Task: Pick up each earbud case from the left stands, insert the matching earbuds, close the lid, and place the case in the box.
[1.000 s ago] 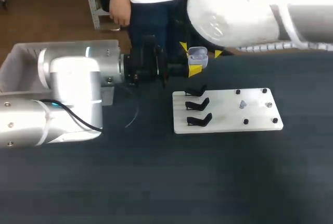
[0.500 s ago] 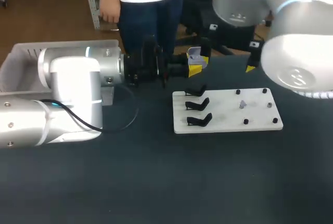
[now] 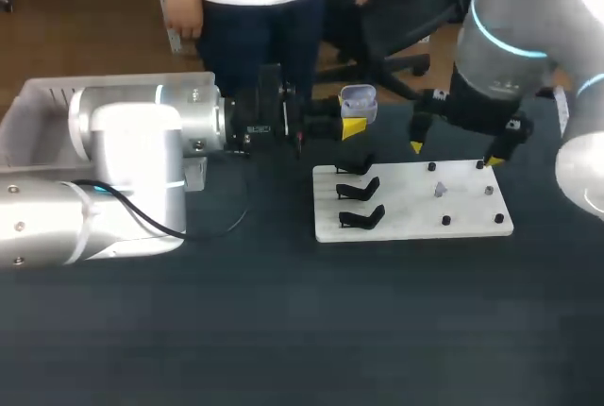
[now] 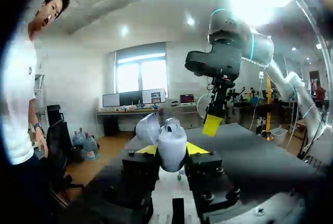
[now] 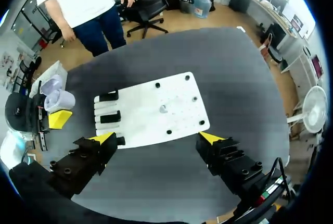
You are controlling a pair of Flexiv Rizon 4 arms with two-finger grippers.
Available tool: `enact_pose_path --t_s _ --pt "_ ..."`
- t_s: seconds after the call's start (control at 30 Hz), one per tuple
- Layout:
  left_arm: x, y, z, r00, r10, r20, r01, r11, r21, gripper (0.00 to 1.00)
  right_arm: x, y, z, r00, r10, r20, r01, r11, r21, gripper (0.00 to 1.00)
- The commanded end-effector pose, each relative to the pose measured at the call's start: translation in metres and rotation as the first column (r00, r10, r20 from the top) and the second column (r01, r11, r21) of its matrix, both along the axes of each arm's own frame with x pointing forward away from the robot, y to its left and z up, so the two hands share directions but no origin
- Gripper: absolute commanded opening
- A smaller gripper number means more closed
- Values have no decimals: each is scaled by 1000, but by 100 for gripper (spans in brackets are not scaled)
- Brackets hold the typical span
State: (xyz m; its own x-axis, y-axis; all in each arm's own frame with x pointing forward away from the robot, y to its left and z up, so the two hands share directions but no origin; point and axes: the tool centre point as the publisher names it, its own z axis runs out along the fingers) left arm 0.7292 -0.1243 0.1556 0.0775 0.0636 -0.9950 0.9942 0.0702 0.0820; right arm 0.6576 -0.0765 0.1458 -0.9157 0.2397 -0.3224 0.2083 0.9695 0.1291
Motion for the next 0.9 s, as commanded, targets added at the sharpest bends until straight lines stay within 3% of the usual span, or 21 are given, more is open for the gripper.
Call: enact_pose_path --t_s 0.03,0.43,0.9 --pt "-2 0 -1 1000 8 5 -8 1000 -4 0 8 -10 -25 999 33 2 -33 997 67 100" --pt "-2 0 -1 1000 8 5 -8 1000 -4 0 25 -14 -77 995 -75 -70 79 995 58 100" --pt "-2 0 -1 1000 8 5 -8 1000 -4 0 42 -11 -101 988 -124 -93 132 988 80 100"
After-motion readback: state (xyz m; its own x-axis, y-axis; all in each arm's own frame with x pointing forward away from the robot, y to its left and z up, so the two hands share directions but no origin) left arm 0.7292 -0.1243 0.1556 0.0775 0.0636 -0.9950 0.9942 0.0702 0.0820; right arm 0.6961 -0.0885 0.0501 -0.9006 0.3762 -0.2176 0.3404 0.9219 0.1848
